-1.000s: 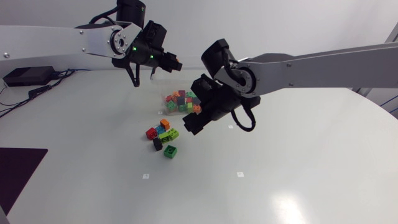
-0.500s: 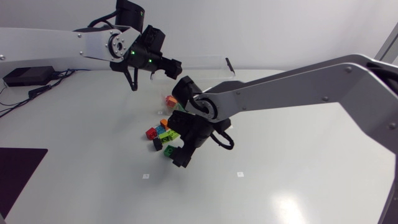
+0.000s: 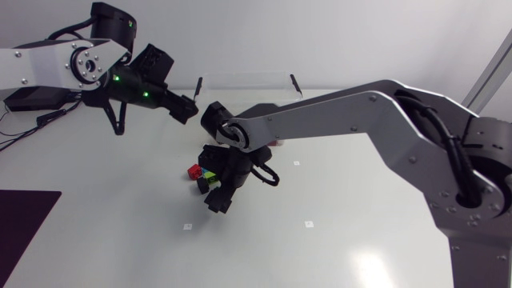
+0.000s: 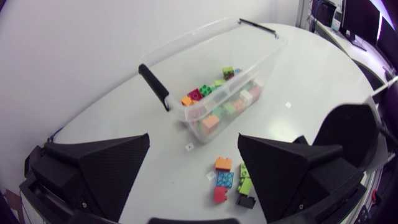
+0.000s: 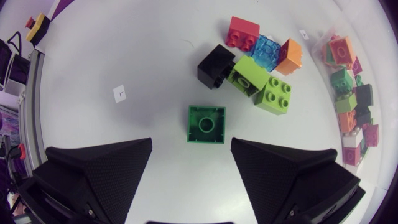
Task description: Place the duplo bricks in the container
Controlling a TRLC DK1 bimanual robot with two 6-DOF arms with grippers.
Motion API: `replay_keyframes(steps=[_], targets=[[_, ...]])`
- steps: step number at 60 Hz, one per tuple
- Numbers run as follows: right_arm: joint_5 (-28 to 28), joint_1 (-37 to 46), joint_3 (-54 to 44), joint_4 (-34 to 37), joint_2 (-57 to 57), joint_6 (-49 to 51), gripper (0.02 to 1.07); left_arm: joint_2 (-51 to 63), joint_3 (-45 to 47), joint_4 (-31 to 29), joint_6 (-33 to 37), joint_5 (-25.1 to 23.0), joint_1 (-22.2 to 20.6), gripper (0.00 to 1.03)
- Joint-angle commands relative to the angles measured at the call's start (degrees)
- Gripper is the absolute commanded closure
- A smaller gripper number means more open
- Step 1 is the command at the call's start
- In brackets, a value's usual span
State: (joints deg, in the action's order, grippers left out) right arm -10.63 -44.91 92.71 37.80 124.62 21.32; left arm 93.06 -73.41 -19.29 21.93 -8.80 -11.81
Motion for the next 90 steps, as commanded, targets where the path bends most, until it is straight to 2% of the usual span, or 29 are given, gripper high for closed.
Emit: replay_keyframes(steps=[1, 17, 29, 35, 42, 49, 56, 90], targets=[[0.4, -0.5, 2.7, 1.7, 2.9, 1.5, 0.16, -2.7, 3.6, -1.2, 4.0, -0.4, 1.6, 0.05], [4.0, -1.6, 7.8, 5.5, 6.6, 1.1, 0.16, -4.5, 10.3, -4.4, 11.4, -0.3, 4.2, 0.05], [5.3, -2.5, 11.4, 8.1, 8.8, 0.7, 0.44, -2.6, 14.2, -4.5, 14.9, 0.6, 3.7, 0.05], [6.0, -2.6, 12.7, 9.3, 9.9, 0.2, 0.49, -1.5, 15.0, -4.4, 15.4, 0.8, 2.8, 0.05], [6.4, -2.6, 13.6, 9.8, 10.6, -0.3, 0.69, 2.0, 14.9, -3.6, 15.6, 1.0, 2.1, 0.05], [6.3, -2.0, 13.0, 10.0, 9.5, -0.8, 0.78, 4.9, 14.7, -3.3, 15.6, 1.5, 0.8, 0.05], [6.3, -1.2, 11.0, 9.5, 7.3, -0.9, 0.79, 7.4, 14.9, -1.1, 15.5, 2.7, -0.6, 0.05], [1.0, 6.1, 1.6, 6.8, -10.3, -2.0, 0.79, 17.1, 9.2, 4.9, 15.3, 3.6, -0.2, 0.06]])
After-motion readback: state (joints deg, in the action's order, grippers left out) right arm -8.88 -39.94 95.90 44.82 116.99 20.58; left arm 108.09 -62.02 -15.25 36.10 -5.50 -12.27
